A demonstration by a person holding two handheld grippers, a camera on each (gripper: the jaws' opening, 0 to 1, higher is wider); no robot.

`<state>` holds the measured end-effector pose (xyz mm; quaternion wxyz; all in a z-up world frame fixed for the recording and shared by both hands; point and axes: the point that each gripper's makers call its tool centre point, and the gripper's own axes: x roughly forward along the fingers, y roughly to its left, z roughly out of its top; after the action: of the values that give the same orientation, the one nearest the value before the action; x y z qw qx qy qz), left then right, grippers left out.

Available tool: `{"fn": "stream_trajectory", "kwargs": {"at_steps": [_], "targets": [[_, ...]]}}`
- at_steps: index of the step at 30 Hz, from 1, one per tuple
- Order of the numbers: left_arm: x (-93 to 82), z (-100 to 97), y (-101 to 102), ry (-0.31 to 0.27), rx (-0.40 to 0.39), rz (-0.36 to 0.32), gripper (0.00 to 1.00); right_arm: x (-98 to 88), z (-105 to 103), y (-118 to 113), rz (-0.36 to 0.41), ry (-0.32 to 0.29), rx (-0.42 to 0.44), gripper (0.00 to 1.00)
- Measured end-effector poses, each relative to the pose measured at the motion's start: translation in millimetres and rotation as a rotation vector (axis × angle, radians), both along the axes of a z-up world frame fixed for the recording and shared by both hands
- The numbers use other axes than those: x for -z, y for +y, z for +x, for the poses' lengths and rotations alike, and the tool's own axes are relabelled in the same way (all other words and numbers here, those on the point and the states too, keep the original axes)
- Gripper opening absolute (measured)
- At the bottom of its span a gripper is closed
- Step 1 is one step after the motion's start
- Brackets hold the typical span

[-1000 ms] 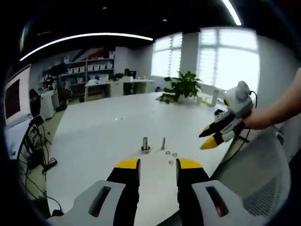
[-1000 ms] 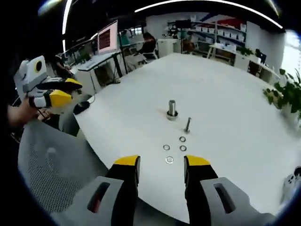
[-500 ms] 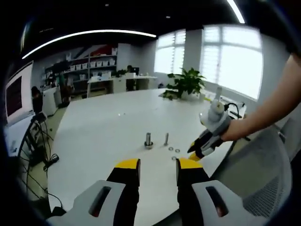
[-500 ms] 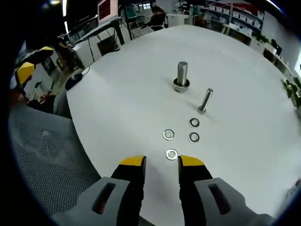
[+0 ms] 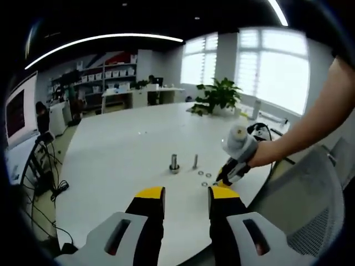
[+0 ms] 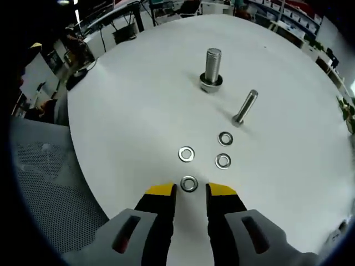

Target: Place the washer onto the threaded stud by aligning its center hole with the stud, sliding it down to the base, and recovering from edge contact or off-axis alignment until the washer reaches the visible bottom stop.

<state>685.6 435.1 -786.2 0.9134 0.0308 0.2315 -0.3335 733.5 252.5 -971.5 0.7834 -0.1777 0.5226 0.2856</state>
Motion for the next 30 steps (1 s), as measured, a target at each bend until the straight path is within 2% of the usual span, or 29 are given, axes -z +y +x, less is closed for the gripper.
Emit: {"fn": "stream_trajectory", "kwargs": {"at_steps": [2, 4, 7, 15, 25, 27, 30], "targets": [[-0.4, -0.3, -1, -0.003, 0.004, 0.003, 0.29, 0.8, 1, -4, -0.068, -0.012, -0.094, 0.20], [-0.8, -0.4, -1, -0.006, 0.007, 0.002, 0.29, 1.0, -3, 2, -0.061, -0.001, -0.124, 0.18], [0.4, -0.4, -1, -0.001, 0.005, 0.005, 0.29, 0.8, -2, 3, -0.111, -0.015, -0.203, 0.16], [1.3, -4.0, -7, -0.009, 0.037, 0.030, 0.29, 0.5, -1, 4, -0.111, 0.032, -0.218, 0.16], [1.2, -5.4, -6, -0.025, 0.041, 0.055, 0.28, 2.3, -3, 7, -0.266, 0.156, -0.291, 0.16], [0.8, -4.6, -4, -0.028, 0.034, 0.053, 0.28, 3.8, -2, 6, -0.285, 0.171, -0.307, 0.16], [-0.1, -3.7, -2, -0.027, 0.027, 0.044, 0.28, 4.8, 0, 4, -0.290, 0.186, -0.284, 0.17]]}}
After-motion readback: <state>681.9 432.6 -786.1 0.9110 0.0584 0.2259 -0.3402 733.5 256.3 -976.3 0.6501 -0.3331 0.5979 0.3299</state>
